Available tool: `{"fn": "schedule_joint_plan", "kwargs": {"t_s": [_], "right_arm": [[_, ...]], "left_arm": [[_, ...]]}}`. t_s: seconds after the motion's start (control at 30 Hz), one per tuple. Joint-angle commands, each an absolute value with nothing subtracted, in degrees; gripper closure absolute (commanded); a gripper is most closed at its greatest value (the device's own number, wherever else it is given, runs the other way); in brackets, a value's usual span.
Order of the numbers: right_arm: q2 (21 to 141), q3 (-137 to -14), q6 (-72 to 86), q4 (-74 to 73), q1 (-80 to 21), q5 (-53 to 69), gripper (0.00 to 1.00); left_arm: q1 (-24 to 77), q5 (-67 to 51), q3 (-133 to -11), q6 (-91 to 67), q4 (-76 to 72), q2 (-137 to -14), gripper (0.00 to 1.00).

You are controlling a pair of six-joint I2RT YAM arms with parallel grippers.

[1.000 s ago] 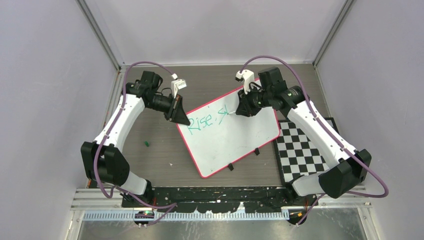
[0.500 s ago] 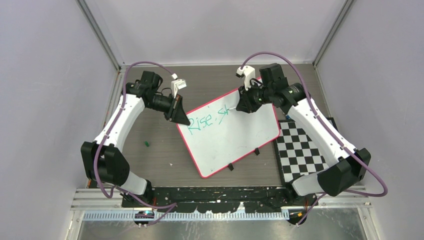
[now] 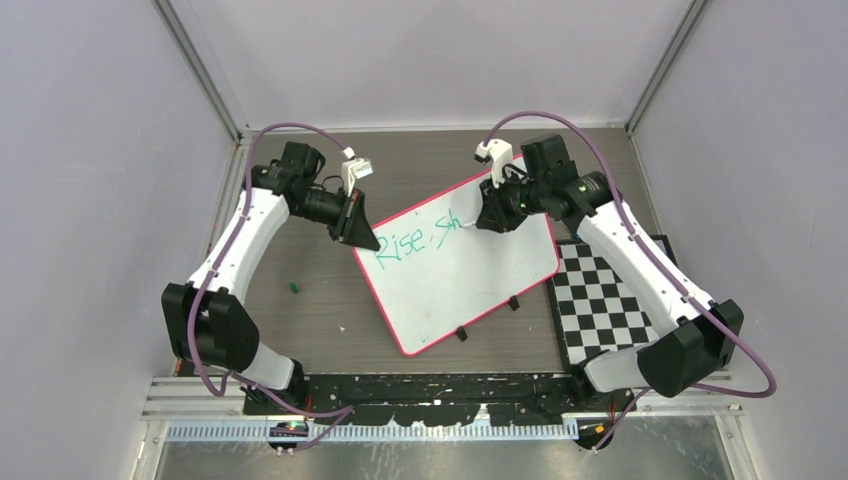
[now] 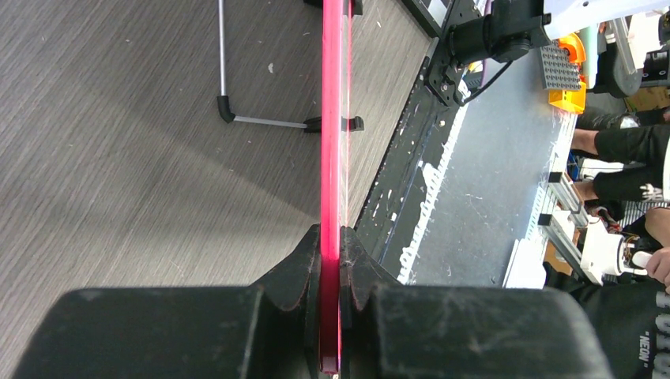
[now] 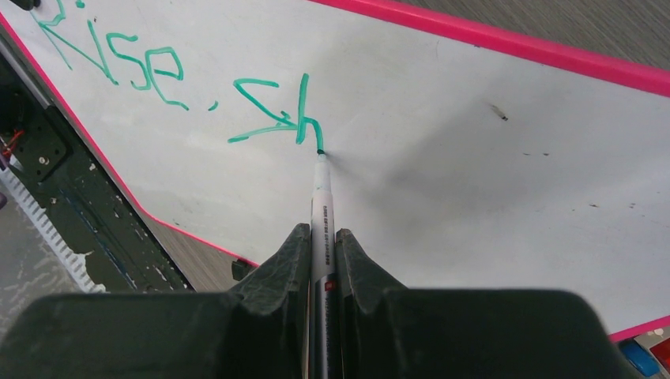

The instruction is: Write a sentence on the whiteboard

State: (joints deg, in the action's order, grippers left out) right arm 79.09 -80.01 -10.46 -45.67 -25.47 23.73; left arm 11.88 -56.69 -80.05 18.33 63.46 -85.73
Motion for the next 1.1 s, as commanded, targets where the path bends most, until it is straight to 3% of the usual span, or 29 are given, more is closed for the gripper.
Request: {"fn": "schedule_joint_plan", "kwargs": {"t_s": [0.0, 0.43, 1.07], "right_arm": [[78.29, -79.91, -12.17, -44.31, -25.19, 22.09, 1.0], [77.66, -87.35, -11.56, -47.18, -25.1, 24.88, 1.0], [79.56, -83.25, -12.57, -44.47, -25.12, 19.75, 1.0]], "left_arm": [[12.88, -55.99, -79.45, 20.98, 63.11, -84.87, 1.0], [12.83, -56.17, -79.56, 20.99, 63.24, -84.82, 1.0], [12.83, -56.12, -79.43, 21.07, 63.11, -85.03, 1.0]]}}
